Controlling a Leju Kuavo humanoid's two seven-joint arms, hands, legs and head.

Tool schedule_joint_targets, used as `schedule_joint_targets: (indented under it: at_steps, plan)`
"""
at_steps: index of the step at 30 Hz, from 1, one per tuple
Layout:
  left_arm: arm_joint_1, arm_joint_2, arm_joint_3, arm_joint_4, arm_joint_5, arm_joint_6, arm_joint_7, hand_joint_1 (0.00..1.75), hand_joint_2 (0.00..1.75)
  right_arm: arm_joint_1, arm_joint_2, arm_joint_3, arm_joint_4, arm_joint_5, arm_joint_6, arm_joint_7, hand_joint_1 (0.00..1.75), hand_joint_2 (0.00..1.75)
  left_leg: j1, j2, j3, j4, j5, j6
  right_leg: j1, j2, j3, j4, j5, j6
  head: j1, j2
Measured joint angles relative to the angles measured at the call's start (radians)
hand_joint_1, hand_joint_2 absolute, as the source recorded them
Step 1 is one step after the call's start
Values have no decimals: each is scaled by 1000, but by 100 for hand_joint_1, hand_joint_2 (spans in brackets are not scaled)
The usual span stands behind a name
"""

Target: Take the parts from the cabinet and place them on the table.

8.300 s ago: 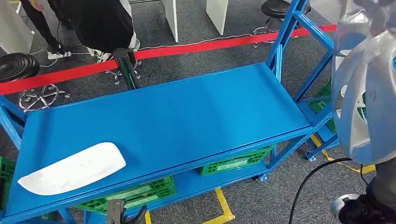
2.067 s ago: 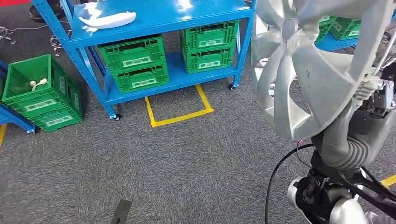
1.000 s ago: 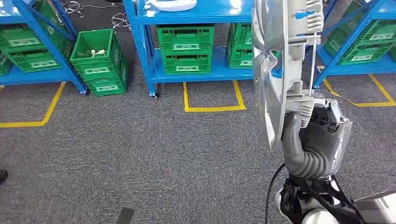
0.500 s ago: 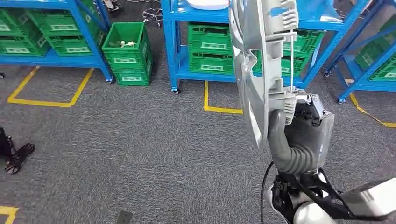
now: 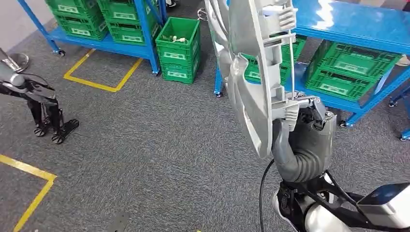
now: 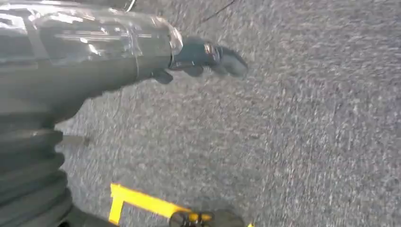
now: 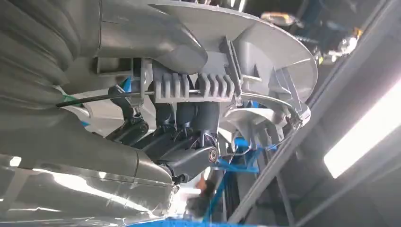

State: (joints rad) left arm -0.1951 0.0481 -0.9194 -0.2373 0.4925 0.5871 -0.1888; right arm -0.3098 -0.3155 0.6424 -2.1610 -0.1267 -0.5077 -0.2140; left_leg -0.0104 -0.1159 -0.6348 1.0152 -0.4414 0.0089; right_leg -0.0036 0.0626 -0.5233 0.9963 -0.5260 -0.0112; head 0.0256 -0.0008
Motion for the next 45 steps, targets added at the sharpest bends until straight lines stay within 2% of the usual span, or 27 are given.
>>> schedule_joint_targets:
  at_steps: [1,2,3,4,7,8,10,11,12,14,17,19,22,23,25,26,27,28,32,34,36,38,40,41,42,43,45]
  plan:
    - [2,1,1,0,10,2,-3,0,175,-4,0,2,3,-1,2,-2,175,175,-2,-15,-3,-2,5,-7,0,-15,3,-9,6,-1,-1,0]
    - [4,5,3,1,20,3,-7,0,175,-8,1,4,5,-2,3,-2,175,175,-5,33,-7,8,-5,-6,-10,-33,8,-26,17,2,0,0]
    - [4,5,8,0,31,5,-13,0,175,-7,4,6,10,-4,6,-3,175,175,-11,107,-22,34,-32,-17,-9,-44,10,-32,20,-2,-10,0]
    - [1,6,11,0,37,6,-16,0,175,-9,5,6,10,-6,8,-3,175,175,-3,127,-53,97,-74,-26,-9,-58,9,-33,21,-3,-15,0]
    - [2,6,22,0,41,8,-18,0,175,-9,9,10,19,-6,9,-3,175,175,20,119,-148,307,-156,-48,-13,-106,8,-32,21,0,-29,0]
    - [4,6,24,0,42,8,-18,0,175,-9,10,10,22,-7,9,-3,175,175,25,119,-142,301,-142,-54,-16,-120,9,-32,20,4,-32,0]
    - [5,8,26,0,48,8,-22,0,175,-9,11,12,26,-8,10,-3,175,175,32,138,-62,161,-68,-65,-23,-148,9,-28,16,15,-35,0]
    - [5,8,30,0,58,8,-29,0,175,-10,11,13,27,-10,14,-3,175,175,32,179,-2,62,-31,-68,-26,-160,11,-23,11,22,-36,0]
    - [4,8,35,0,65,8,-37,0,175,-11,13,14,28,-10,19,-3,175,175,24,245,25,4,-40,-66,-22,-169,11,-18,6,31,-42,0]
    - [8,8,47,0,81,10,-43,0,175,-19,14,17,30,-13,35,-3,175,175,18,224,20,9,-35,-33,-18,-182,13,-15,3,45,-34,0]
    - [22,13,62,1,104,13,-49,0,175,-30,19,27,33,-24,62,-3,175,175,21,184,19,2,-28,-7,-25,-205,20,-24,-2,62,-30,0]
    - [27,13,74,2,109,14,-53,0,175,-41,20,32,37,-32,73,-6,175,175,21,161,18,0,-24,3,-27,-111,-10,60,-71,60,-17,0]
    - [31,10,80,2,105,11,-56,0,175,-52,24,39,47,-38,89,-14,175,175,10,115,16,1,-20,15,-18,-68,-116,299,-170,51,1,0]
    - [34,10,81,2,101,10,-58,0,175,-56,24,41,50,-38,89,-17,175,175,7,99,16,1,-19,16,-15,-67,-122,308,-157,45,2,0]
    - [37,8,82,3,95,10,-57,0,175,-62,24,45,56,-37,89,-22,175,175,1,65,17,1,-15,19,-8,-57,-78,199,-74,28,5,0]
    - [37,7,82,3,92,9,-57,0,175,-64,24,44,56,-39,88,-23,175,175,-2,47,18,1,-13,18,-5,-39,-37,103,-23,16,6,0]
    - [37,4,82,3,90,8,-56,0,175,-69,24,43,54,-45,85,-26,175,175,1,34,16,1,-10,17,-2,9,-6,23,2,3,6,0]
    - [35,0,82,3,84,5,-56,0,175,-70,24,39,50,-61,82,-31,175,175,-6,19,9,5,-6,12,-8,30,3,4,-4,-3,-4,0]
    - [45,-6,82,4,57,-7,-52,0,175,-73,23,13,21,-169,97,-69,175,175,4,-30,-6,-2,12,-14,-6,-20,14,-23,7,0,2,0]
    - [51,-8,82,5,64,-7,-55,0,175,-75,24,1,16,-211,116,-86,175,175,0,118,-36,58,-42,-18,-5,-46,22,-41,18,-5,-12,0]
    - [50,-8,82,5,68,-8,-59,0,175,-75,23,-5,11,-227,134,-97,175,175,17,126,-106,214,-120,-32,-5,-78,21,-40,19,-5,-20,0]
    - [52,-9,82,5,74,-8,-59,0,175,-79,24,-15,11,-232,147,-101,175,175,30,120,-141,298,-141,-46,-7,-109,21,-39,18,-3,-33,0]
    - [54,-8,82,6,76,-8,-59,0,175,-83,24,-18,11,-233,150,-102,175,175,38,126,-86,212,-88,-57,-10,-135,21,-36,15,6,-34,0]
    - [54,-8,82,6,76,-8,-59,0,175,-86,24,-18,10,-233,152,-102,175,175,39,146,-24,109,-47,-61,-15,-150,22,-32,11,13,-35,0]
    - [53,-8,82,6,77,-8,-59,0,175,-90,24,-19,10,-233,153,-102,175,175,39,197,32,19,-30,-65,-17,-160,23,-25,7,22,-37,0]
    - [52,-11,82,6,77,-8,-59,0,175,-95,24,-19,8,-234,155,-103,175,175,31,245,36,16,-46,-51,-8,-165,20,-21,1,31,-40,0]
    - [53,-13,82,6,85,-7,-58,0,175,-103,24,-22,4,-243,170,-107,175,175,27,224,24,14,-39,-26,-10,-181,25,-20,1,44,-28,0]
